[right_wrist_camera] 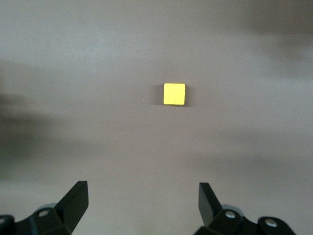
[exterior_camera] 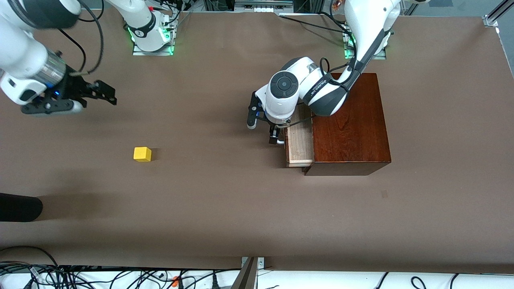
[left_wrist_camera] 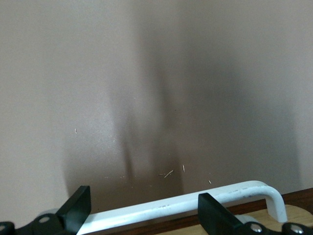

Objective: Open drawer, take yellow block, close drawer
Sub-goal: 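Push the drawer shut with the left gripper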

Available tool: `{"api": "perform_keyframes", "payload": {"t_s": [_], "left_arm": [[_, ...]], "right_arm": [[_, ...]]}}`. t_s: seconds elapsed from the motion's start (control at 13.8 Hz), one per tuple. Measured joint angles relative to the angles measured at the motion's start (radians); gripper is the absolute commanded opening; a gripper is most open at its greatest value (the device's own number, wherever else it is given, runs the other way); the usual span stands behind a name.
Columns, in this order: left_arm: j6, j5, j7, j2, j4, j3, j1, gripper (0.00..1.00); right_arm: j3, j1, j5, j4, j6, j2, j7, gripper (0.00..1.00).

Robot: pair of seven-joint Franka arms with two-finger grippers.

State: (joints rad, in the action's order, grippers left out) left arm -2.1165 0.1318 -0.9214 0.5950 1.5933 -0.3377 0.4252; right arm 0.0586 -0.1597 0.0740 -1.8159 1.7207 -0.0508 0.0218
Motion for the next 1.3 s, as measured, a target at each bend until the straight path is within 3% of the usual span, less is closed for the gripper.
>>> {"api": "perform_keyframes", "payload": {"t_s": [0.22,1.3], "left_arm": [[0.011,0.000,-0.003,0.001,-0.006,-0.001,-0.001,1.00],[0.217,0.009,-0.014,-0.031,-0.029,0.008,-0.096,1.00]], "right_arm": [[0.000,0.000,-0.004,0.067,-0.032,0.026,0.000,1.00],[0.009,0.006,-0.049,0.128,-0.041,0.110,-0.060,1.00]]}}
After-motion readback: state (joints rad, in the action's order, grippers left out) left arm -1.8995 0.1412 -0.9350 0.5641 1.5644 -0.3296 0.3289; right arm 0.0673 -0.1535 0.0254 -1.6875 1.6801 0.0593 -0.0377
